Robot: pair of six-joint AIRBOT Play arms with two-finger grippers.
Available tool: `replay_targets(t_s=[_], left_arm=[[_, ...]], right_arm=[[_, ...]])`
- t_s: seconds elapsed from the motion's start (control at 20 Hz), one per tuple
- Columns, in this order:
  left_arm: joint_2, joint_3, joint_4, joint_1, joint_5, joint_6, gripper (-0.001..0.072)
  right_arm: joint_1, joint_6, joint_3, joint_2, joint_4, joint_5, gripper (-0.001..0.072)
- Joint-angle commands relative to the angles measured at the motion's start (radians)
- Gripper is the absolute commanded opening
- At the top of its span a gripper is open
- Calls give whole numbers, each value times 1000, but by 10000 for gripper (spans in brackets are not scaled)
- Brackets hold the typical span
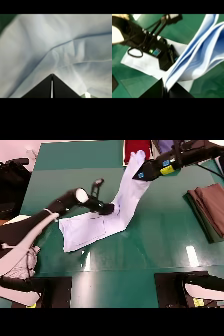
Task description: Fold the shirts.
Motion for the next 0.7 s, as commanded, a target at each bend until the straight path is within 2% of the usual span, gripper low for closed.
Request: replay_targets(t_s=[0.0, 0.15, 0.3, 0.35, 0.4, 0.45, 0.65], left_arm=[[159, 7, 114, 123, -55, -5, 24], [382, 7, 243, 291, -106, -5, 24], [580, 7, 347, 433, -131, -5, 24], [624, 7, 358, 466, -144, -5, 24], [661, 6, 358, 494, -161, -4, 24], [684, 7, 358, 509, -177, 3, 24], [695, 7, 360, 502, -241, 15, 24]], right_arm=[[99, 16, 8, -18, 109, -48, 18], [255, -2, 8, -83, 217, -167, 18], [481, -54, 8, -204, 279, -369, 23], [544, -82, 9, -243, 279, -439, 143], [595, -97, 10, -279, 278, -496, 350], [621, -97, 18, -304, 270, -517, 372], [577, -95, 22, -286, 111, -432, 368]])
